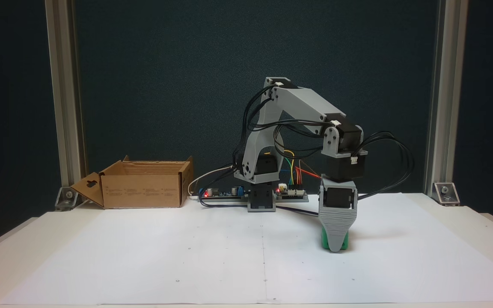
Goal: Grasp a green dice and put it in the bin.
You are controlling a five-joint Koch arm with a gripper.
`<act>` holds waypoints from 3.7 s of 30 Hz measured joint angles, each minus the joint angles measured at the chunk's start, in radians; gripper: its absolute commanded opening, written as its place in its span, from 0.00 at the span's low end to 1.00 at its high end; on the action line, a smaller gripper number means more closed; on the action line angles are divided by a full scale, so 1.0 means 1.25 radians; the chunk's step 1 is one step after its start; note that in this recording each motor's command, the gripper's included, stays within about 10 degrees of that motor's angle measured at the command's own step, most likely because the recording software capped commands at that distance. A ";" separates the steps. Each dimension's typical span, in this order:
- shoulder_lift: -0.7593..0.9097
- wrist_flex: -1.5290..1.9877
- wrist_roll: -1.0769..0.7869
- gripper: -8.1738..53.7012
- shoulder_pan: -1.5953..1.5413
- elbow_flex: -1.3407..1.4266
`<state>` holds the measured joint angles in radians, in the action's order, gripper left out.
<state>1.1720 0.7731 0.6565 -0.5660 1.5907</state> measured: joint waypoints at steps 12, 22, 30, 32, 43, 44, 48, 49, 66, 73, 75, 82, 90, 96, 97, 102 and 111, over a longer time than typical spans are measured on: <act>0.135 0.106 0.000 0.33 0.001 0.006; 0.444 0.250 -0.001 0.33 -0.022 0.007; 0.492 0.353 -0.066 0.33 0.063 0.007; 0.497 0.360 -0.112 0.33 0.121 0.007; 0.503 0.378 -0.430 0.33 0.655 -0.061; 0.503 0.378 -0.458 0.33 0.703 -0.069; 0.503 0.378 -0.549 0.33 0.882 -0.074; 0.503 0.378 -0.592 0.33 0.969 -0.075; 0.184 0.383 -0.782 0.33 1.700 -0.560; 0.086 0.401 -0.881 0.33 1.884 -0.645; 0.061 0.401 -0.911 0.33 1.921 -0.645; -0.043 0.418 -0.931 0.33 1.946 -0.643; -0.052 0.418 -0.931 0.33 1.945 -0.645; -0.053 0.423 -0.931 0.45 1.948 -0.645; -0.053 0.423 -0.931 0.60 1.948 -0.645; -0.059 0.423 -0.931 0.84 1.949 -0.645; 0.004 0.423 -0.931 0.84 1.881 -0.643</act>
<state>1.1766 1.3023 -0.5077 1.7856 0.7869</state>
